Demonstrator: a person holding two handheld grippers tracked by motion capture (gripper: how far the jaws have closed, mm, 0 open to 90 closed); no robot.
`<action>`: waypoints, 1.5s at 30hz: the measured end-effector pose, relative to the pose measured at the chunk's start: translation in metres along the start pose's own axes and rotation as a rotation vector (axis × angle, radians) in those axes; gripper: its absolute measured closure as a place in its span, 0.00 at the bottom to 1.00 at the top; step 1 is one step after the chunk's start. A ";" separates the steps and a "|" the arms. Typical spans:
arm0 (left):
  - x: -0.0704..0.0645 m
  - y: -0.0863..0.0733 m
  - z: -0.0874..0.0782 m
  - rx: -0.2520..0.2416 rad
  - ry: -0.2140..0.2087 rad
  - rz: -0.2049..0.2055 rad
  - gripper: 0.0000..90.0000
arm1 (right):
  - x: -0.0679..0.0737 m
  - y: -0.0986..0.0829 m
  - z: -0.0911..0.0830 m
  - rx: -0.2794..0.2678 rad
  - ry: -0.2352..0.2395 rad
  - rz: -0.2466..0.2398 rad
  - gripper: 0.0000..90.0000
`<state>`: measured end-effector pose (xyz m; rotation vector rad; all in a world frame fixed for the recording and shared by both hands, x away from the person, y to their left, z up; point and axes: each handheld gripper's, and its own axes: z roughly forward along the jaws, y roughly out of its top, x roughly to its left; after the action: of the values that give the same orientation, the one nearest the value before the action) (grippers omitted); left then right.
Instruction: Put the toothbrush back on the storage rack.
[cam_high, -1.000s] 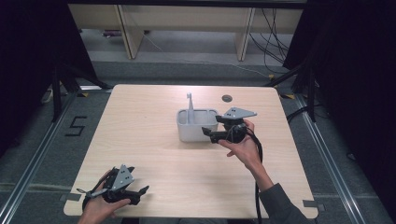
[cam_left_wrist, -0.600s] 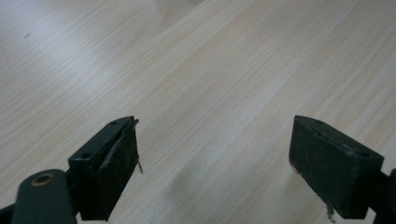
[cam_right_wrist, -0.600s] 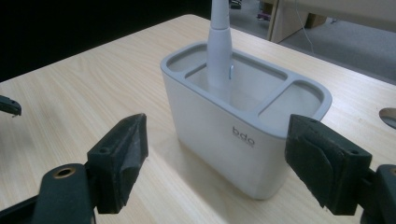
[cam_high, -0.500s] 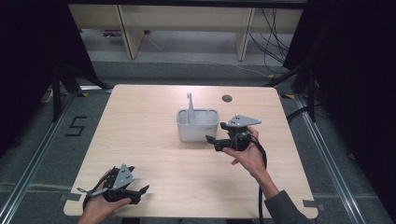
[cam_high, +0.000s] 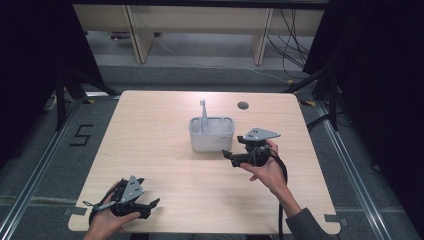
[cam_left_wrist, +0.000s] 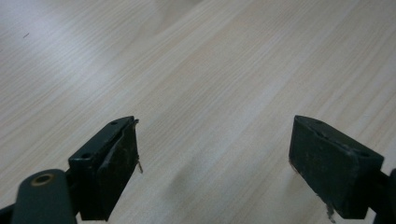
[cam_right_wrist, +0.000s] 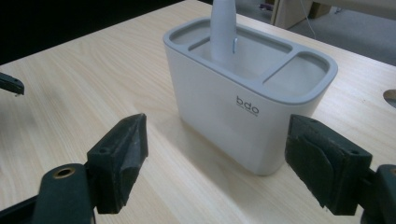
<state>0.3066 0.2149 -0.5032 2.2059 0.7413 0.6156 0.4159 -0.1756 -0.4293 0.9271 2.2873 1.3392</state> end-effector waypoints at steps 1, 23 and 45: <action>0.000 0.000 -0.001 0.006 -0.008 0.012 0.17 | 0.001 -0.001 -0.001 0.000 -0.003 0.003 0.25; 0.001 0.000 -0.003 0.023 -0.004 0.036 0.17 | 0.017 -0.028 -0.025 0.022 0.007 0.045 0.25; -0.001 -0.001 -0.002 0.005 -0.002 0.016 0.17 | 0.022 -0.056 -0.035 0.057 0.010 0.076 0.25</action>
<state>0.3042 0.2152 -0.5029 2.2184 0.7250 0.6206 0.3588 -0.2027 -0.4594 1.0378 2.3305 1.3185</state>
